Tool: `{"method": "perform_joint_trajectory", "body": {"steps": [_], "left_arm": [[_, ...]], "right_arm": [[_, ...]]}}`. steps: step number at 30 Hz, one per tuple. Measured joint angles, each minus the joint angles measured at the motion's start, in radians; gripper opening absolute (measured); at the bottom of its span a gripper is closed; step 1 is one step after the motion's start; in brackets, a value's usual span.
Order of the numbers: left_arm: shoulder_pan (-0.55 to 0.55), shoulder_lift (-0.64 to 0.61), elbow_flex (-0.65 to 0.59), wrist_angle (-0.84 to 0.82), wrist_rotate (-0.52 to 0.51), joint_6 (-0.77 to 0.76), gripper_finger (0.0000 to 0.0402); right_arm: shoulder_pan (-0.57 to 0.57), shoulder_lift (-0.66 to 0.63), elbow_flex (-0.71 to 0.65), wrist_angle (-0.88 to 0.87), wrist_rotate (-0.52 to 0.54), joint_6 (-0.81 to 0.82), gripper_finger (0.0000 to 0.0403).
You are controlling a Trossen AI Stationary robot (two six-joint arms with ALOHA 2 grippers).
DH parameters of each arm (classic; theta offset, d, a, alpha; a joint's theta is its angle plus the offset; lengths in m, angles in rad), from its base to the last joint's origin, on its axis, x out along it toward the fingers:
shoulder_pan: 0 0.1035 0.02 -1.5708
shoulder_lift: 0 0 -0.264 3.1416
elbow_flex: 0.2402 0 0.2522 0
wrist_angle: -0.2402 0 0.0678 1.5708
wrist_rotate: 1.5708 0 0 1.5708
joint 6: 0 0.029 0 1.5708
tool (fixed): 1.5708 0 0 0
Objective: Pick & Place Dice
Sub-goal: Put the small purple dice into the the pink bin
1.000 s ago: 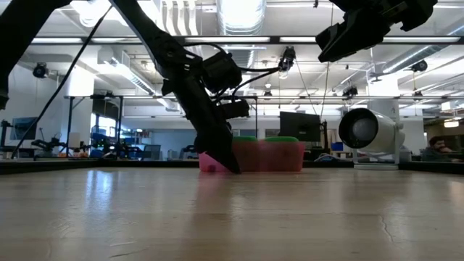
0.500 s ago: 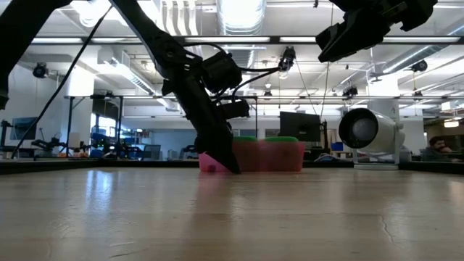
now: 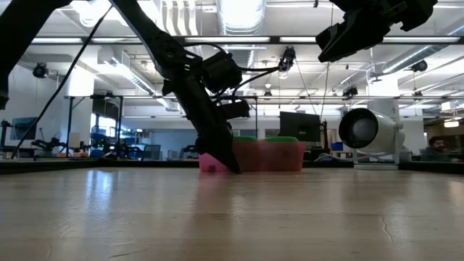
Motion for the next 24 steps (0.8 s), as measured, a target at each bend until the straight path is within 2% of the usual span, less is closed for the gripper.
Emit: {"method": "perform_joint_trajectory", "body": {"steps": [7,16,24], "left_arm": [[-0.003,-0.016,0.000,-0.009,0.001,0.006,0.0034],[-0.024,-0.163,0.000,-0.041,-0.002,0.011,0.0034],[-0.018,-0.297,0.000,-0.198,-0.194,-0.013,0.0035]], "right_arm": [[0.000,0.000,0.000,0.000,0.000,0.000,0.0063],[0.000,0.000,0.000,0.000,0.000,0.000,0.0063],[0.000,0.000,0.000,0.000,0.000,-0.003,0.0063]]}}
